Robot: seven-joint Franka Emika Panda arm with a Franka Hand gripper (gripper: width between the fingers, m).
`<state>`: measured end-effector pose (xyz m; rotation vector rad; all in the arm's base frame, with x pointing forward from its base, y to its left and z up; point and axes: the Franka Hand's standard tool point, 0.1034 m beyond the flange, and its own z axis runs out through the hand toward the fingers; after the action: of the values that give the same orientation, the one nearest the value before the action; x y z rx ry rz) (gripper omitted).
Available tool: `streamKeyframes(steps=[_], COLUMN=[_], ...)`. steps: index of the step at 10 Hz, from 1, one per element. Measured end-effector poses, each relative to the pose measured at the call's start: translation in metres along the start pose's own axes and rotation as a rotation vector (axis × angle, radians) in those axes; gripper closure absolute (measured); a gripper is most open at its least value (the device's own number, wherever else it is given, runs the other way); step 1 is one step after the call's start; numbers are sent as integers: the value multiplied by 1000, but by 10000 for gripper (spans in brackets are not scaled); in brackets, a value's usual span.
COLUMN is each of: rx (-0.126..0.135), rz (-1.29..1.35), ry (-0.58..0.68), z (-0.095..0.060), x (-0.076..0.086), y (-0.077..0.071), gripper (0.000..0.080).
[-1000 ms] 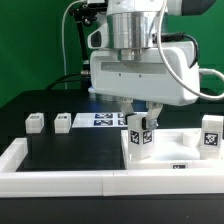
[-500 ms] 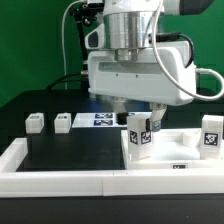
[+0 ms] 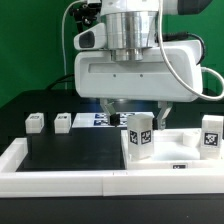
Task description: Assemble square table
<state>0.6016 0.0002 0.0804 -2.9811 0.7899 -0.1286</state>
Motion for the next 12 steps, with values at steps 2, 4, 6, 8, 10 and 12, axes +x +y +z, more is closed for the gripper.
streamKeyframes(steps=[2,4,6,8,10,12], rx=[1,1,1,-11,-24,-30], rz=[-169,-351,-506,-609,-698,-741], ry=[-2,-3,-3,-4,-4,-4], z=[0,0,1,1,1,1], x=[-1,-2,-1,-4,-5,-5], y=[-2,-1,-1,-4,-7,-7], gripper=[150,150,150,150,150,264])
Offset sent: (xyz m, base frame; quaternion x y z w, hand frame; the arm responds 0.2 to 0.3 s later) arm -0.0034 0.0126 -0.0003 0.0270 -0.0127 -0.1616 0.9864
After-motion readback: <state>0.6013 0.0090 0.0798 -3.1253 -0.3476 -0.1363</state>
